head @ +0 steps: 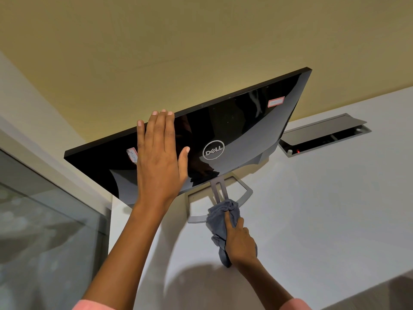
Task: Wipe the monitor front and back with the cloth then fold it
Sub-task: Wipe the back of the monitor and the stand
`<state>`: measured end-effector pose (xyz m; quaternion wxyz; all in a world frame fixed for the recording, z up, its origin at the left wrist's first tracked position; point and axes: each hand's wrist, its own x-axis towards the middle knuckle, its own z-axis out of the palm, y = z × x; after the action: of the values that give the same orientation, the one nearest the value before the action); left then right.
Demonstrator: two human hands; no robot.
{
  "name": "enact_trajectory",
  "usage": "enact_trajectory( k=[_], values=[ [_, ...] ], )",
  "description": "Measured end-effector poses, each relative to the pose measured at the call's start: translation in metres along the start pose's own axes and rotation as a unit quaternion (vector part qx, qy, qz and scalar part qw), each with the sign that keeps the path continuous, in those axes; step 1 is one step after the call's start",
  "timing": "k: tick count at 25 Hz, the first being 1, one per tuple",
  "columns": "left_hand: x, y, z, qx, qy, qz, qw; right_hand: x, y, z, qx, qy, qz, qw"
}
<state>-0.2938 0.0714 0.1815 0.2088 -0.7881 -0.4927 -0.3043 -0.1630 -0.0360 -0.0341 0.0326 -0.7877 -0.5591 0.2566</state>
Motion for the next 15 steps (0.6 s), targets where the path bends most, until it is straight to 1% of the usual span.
enact_trajectory(
  k=[1,2,3,4,5,6,8,11,15],
  values=[
    [0.000,0.000,0.000,-0.002,0.000,0.001,1.000,0.002,-0.003,-0.002,0.049,0.007,-0.007,0.999],
    [0.000,0.000,0.000,-0.001,0.000,0.002,1.000,0.004,-0.008,-0.010,0.130,0.007,-0.002,0.991],
    [0.000,0.000,0.000,0.001,0.000,0.001,1.000,0.007,-0.013,-0.019,0.202,0.002,0.001,0.979],
    [0.000,0.000,0.000,0.001,-0.001,0.001,1.000,0.009,-0.017,-0.025,0.259,0.012,0.000,0.966],
    [0.000,0.000,0.000,-0.002,-0.003,0.001,1.000,0.012,-0.021,-0.030,0.286,0.034,-0.006,0.958],
    [0.000,0.000,0.000,-0.006,-0.004,0.000,1.000,0.011,-0.025,-0.034,0.260,0.047,-0.032,0.964],
    [0.000,0.000,0.000,-0.007,-0.003,-0.002,1.000,0.011,-0.029,-0.039,0.208,0.057,-0.047,0.975],
    [0.000,0.001,0.001,-0.006,0.000,-0.005,1.000,0.010,-0.021,-0.037,0.121,0.038,-0.056,0.990],
    [-0.001,0.002,0.000,-0.009,-0.003,-0.007,1.000,-0.003,0.001,-0.018,0.029,-0.062,-0.013,0.998]
  ],
)
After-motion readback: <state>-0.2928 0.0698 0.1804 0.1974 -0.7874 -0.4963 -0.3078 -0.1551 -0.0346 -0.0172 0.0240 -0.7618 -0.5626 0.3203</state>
